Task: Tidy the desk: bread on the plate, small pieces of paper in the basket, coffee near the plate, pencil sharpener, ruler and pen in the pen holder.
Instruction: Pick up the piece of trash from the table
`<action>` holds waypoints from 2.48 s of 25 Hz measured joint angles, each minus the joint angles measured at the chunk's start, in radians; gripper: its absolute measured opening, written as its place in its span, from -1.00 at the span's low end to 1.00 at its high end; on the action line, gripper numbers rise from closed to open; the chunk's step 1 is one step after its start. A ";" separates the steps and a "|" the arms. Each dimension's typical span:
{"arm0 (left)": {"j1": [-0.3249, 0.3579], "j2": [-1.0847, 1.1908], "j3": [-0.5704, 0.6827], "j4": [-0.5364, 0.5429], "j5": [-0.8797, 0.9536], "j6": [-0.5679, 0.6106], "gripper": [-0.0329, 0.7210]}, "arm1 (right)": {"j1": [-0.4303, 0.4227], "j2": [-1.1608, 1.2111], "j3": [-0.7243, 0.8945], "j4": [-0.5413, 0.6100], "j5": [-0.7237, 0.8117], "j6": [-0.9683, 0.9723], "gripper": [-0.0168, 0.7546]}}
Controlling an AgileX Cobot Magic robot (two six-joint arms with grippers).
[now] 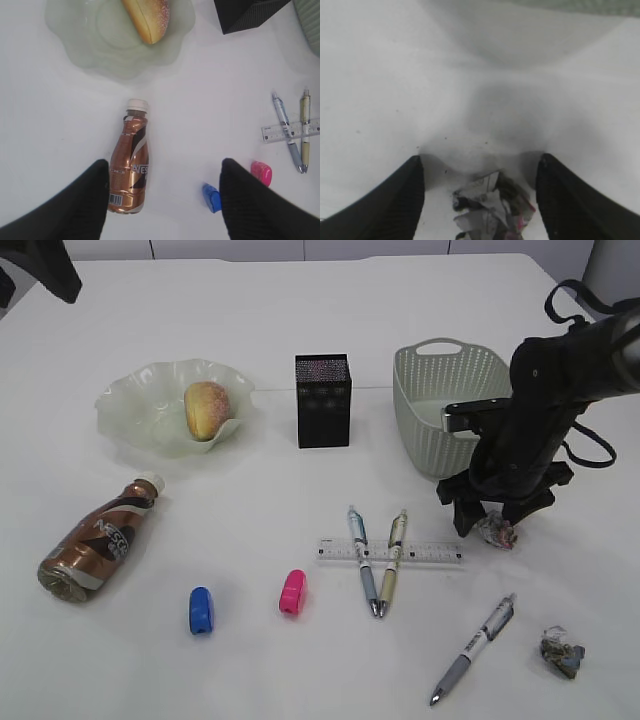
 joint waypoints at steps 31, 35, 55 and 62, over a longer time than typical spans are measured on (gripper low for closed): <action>0.000 0.000 0.000 -0.001 0.000 0.000 0.41 | 0.000 0.000 -0.005 0.006 0.078 0.000 -0.41; 0.000 0.000 0.000 -0.001 0.000 0.000 0.41 | 0.000 0.000 -0.009 0.006 0.100 0.000 -0.46; 0.000 0.000 0.000 -0.001 0.000 0.000 0.41 | 0.000 0.003 -0.078 0.006 0.233 0.000 -0.48; 0.000 0.000 0.000 -0.001 0.000 0.000 0.41 | 0.000 -0.001 -0.108 0.026 0.261 0.000 -0.48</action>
